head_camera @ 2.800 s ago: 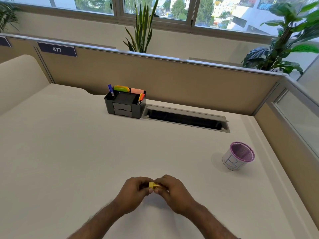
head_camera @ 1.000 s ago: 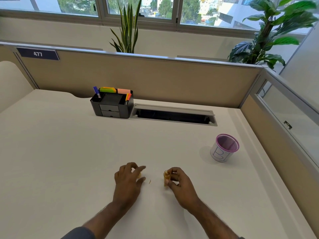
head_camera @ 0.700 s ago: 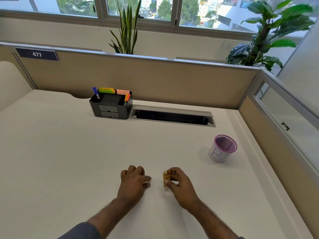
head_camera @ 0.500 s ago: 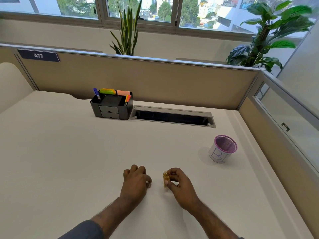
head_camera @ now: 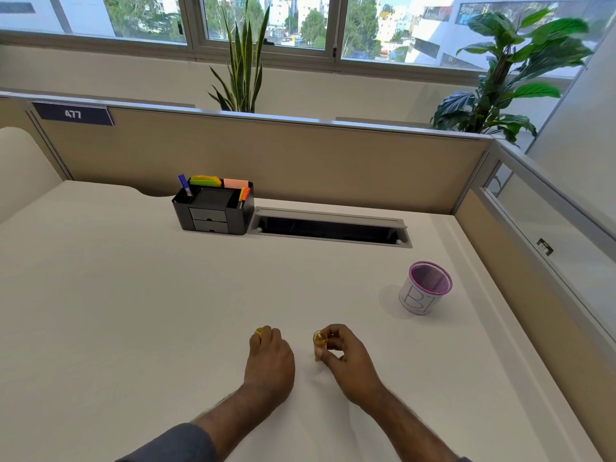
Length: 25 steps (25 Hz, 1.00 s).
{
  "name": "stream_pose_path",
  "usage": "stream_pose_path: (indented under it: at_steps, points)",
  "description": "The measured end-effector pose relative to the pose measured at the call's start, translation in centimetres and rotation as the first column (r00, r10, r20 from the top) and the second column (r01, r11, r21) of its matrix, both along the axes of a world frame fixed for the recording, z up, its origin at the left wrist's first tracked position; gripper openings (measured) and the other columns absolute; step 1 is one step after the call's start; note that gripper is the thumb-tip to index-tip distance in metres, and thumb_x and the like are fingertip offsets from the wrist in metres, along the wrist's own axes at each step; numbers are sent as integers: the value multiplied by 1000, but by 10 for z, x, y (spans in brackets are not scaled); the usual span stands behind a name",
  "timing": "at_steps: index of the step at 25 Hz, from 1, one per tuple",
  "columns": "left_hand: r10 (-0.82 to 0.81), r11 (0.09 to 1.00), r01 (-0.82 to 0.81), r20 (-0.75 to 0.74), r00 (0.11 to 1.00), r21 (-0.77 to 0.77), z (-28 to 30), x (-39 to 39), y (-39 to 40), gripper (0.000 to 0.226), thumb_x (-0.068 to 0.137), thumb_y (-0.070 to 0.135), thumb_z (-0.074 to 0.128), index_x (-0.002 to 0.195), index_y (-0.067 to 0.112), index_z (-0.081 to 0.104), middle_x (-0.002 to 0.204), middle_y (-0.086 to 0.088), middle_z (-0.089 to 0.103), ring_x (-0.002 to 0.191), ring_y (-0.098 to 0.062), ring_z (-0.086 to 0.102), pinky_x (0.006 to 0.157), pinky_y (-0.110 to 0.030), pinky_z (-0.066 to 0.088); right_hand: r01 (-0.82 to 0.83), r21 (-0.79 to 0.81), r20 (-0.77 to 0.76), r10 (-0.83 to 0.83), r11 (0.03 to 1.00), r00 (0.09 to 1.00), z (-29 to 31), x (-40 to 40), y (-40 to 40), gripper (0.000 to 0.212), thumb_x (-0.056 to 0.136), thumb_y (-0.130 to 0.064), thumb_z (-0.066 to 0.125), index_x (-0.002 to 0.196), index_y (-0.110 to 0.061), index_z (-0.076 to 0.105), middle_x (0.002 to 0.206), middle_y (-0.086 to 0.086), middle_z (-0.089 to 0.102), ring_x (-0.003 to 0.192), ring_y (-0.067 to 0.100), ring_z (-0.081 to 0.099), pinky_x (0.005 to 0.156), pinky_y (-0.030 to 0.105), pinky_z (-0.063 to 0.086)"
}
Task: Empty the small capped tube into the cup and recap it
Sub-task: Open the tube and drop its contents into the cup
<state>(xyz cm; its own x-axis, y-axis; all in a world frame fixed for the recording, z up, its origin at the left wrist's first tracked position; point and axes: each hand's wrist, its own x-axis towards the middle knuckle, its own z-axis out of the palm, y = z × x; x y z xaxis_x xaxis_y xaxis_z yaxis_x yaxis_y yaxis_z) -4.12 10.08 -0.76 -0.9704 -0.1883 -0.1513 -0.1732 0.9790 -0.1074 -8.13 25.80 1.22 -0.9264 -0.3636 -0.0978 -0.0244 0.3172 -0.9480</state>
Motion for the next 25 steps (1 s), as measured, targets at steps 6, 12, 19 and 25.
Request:
stream_pose_path:
  at_steps: [6, 12, 19, 25]
  points:
    - [7, 992, -1, -45, 999, 123, 9, -1, -13, 47, 66, 1, 22, 97, 13, 55, 108, -8, 49, 102, -27, 39, 79, -37, 25, 16, -30, 7, -16, 999, 1000, 0, 3, 4, 20, 86, -6, 67, 102, -15, 59, 101, -3, 70, 91, 3, 66, 68, 14, 49]
    - [153, 667, -6, -128, 980, 745, 46, -25, -28, 30, 97, 20, 43, 71, 33, 49, 96, 1, 57, 104, -28, 50, 84, -38, 40, 6, -39, 1, -6, 999, 1000, 0, 4, 2, 20, 86, -10, 68, 103, -17, 59, 101, -5, 69, 93, 5, 66, 70, 16, 50]
    - [3, 658, 202, -270, 963, 725, 65, -29, 5, 15, 93, 27, 54, 86, 33, 66, 102, 8, 60, 103, -14, 45, 91, -36, 39, -16, -20, -27, 15, 1000, 1000, 1, 2, 0, 22, 88, -12, 66, 106, -22, 60, 101, -5, 70, 97, 5, 65, 79, 22, 54]
    - [110, 642, 213, -363, 925, 737, 59, -24, -9, 13, 90, 18, 63, 97, 22, 73, 94, 10, 70, 87, -5, 59, 78, -15, 44, 12, -5, -12, -12, 1000, 1000, -2, 0, 8, 21, 87, -15, 67, 104, -24, 58, 103, -8, 68, 97, 6, 65, 79, 25, 53]
